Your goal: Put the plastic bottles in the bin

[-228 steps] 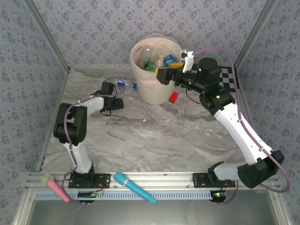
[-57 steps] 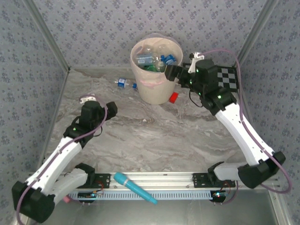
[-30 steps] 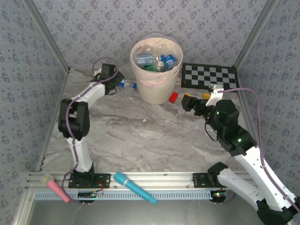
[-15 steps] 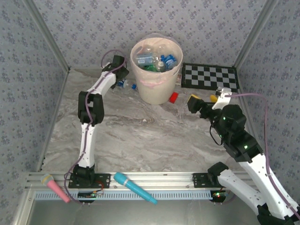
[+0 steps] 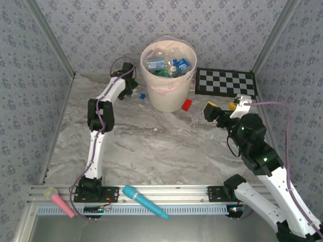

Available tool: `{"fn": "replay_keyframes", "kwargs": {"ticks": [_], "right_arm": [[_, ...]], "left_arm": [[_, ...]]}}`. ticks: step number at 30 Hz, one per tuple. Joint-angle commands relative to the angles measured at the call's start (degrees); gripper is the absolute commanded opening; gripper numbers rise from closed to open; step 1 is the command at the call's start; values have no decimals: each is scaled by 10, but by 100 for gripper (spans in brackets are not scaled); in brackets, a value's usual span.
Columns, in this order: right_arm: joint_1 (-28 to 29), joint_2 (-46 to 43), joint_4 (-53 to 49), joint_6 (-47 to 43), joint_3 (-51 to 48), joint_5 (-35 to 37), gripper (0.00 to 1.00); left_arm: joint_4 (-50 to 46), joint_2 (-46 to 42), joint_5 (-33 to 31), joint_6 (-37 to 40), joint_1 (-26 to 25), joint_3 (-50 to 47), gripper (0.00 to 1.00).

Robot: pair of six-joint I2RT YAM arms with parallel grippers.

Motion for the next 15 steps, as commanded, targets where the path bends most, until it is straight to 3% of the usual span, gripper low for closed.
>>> {"fn": "replay_keyframes", "kwargs": {"ticks": [1,3,7,15], "right_arm": [[-4,3,14,6,-6,7,100],[-5,5,13,8,-5,8,100],[-5,6,15,8,-5,11,100],[-3,20,12,13,2,-13,100]], "left_arm": [[-4,-4,56,4,2,-5,82],[5,-10,61,10,2,-16,70],[41,-40,81,19,4,-59,57],[163,-173,122,37,6,-244,57]]}}
